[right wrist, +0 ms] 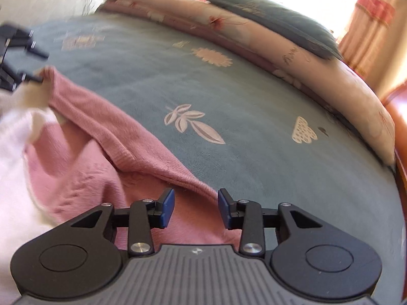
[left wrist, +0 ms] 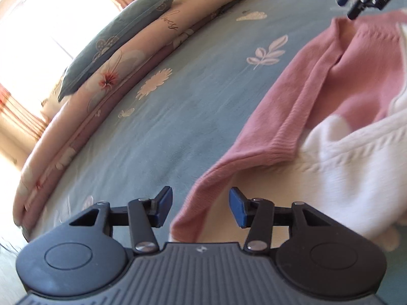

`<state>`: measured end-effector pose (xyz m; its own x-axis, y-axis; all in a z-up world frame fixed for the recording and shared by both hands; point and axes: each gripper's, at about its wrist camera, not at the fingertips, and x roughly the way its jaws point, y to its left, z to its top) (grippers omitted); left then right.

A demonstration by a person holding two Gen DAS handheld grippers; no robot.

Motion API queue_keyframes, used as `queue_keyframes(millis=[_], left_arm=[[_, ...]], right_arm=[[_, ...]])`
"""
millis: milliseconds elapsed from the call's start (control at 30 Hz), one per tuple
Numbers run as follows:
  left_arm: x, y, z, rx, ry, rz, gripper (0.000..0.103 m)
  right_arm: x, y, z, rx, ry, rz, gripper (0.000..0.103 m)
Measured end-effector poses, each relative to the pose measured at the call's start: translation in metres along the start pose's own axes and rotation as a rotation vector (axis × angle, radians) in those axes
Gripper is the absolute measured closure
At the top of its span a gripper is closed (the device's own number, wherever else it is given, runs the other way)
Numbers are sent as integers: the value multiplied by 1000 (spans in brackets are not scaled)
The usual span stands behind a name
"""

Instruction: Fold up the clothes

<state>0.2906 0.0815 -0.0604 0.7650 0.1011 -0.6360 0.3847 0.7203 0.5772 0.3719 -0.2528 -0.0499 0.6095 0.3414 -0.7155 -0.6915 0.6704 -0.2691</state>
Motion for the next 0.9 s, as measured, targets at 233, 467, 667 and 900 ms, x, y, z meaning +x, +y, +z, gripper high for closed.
queue_keyframes(millis=[233,467,667,900], left_arm=[[27,-4,3,60,-30,-43,55],[38,10,14,-73,-50,-90,95],[64,42,34,-220,-72,-82,96],[108,47,33,-375,1,-115,77]], right_arm=[[32,25,6,-226,-21,27,58],[38,27,18,-207,-67,81,93],[41,-19,29,63,-145,48,93],[86,-37,20,245,-60,-77,64]])
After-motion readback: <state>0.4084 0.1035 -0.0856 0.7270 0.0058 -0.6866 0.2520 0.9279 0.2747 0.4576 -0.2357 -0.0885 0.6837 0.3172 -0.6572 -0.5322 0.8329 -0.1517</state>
